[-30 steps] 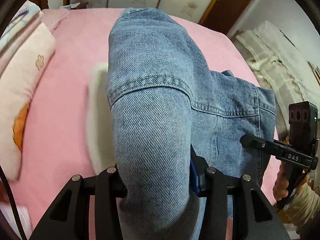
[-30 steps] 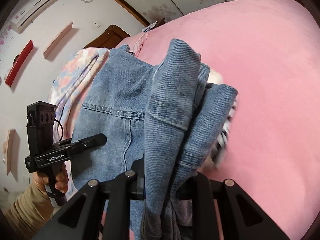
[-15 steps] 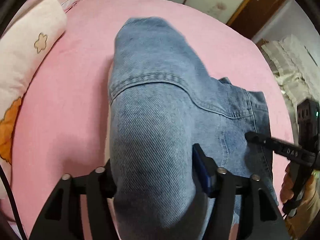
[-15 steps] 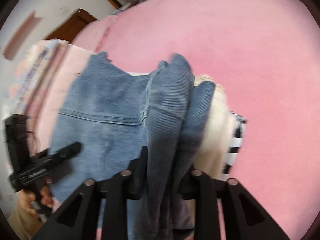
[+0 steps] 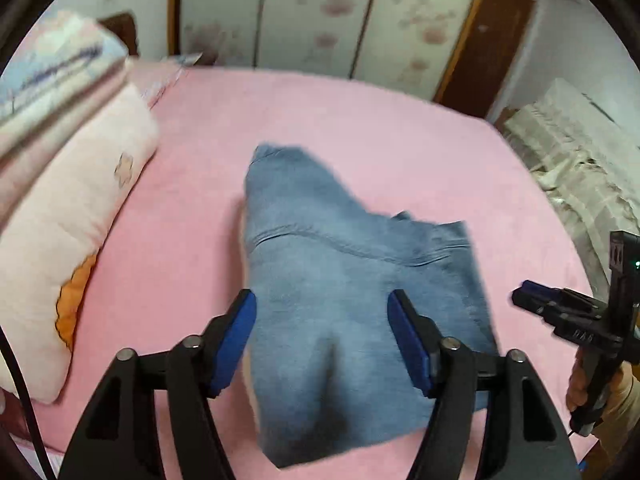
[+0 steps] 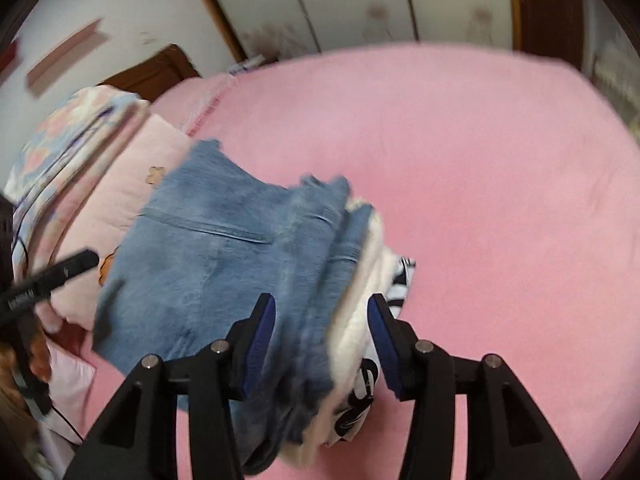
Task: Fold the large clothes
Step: 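Carry the denim bundle with both tools onto the stack of folded clothes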
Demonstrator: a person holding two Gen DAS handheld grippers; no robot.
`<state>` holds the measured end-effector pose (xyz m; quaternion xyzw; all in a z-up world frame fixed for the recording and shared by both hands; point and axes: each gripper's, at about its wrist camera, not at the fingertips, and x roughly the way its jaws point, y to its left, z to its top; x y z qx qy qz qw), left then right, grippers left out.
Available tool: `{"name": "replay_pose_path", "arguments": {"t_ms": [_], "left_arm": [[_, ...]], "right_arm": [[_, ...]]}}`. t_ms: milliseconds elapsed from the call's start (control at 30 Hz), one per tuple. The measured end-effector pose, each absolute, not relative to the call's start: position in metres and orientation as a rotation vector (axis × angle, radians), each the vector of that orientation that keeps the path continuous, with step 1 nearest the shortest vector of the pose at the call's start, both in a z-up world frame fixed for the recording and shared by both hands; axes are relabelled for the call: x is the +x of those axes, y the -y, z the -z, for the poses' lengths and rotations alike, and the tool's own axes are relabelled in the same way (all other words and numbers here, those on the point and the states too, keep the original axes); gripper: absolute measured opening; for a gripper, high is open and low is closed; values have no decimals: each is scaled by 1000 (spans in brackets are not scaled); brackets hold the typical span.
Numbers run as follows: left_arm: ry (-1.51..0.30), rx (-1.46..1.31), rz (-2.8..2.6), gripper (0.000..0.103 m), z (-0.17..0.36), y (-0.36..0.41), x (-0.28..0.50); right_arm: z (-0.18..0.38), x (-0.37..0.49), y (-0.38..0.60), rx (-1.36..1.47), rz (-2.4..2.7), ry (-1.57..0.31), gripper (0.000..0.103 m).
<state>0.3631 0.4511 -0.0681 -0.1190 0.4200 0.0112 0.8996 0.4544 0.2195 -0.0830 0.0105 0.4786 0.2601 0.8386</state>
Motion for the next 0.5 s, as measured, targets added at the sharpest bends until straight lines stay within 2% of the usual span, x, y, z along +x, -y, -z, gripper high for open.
{"name": "replay_pose_path", "arguments": {"t_ms": [33, 67, 100, 233, 300, 367, 500], "left_arm": [[-861, -230, -3, 40, 66, -444, 361], [-865, -212, 6, 23, 67, -435, 360], [-869, -193, 12, 14, 69, -429, 358], [-943, -137, -20, 11, 105, -418, 363], [-977, -156, -63, 6, 124, -428, 363], [-983, -230, -68, 3, 139, -443, 359], [-954, -262, -29, 1, 150, -447, 352]], "right_arm": [[77, 446, -227, 10, -575, -993, 48], [75, 440, -232, 7, -592, -978, 47], [72, 433, -239, 3, -613, -965, 43], [92, 415, -266, -58, -642, -997, 20], [114, 416, -267, -86, -577, -1039, 16], [136, 421, -260, -90, -527, -1075, 2], [158, 425, -247, -29, -533, -1089, 0]]}}
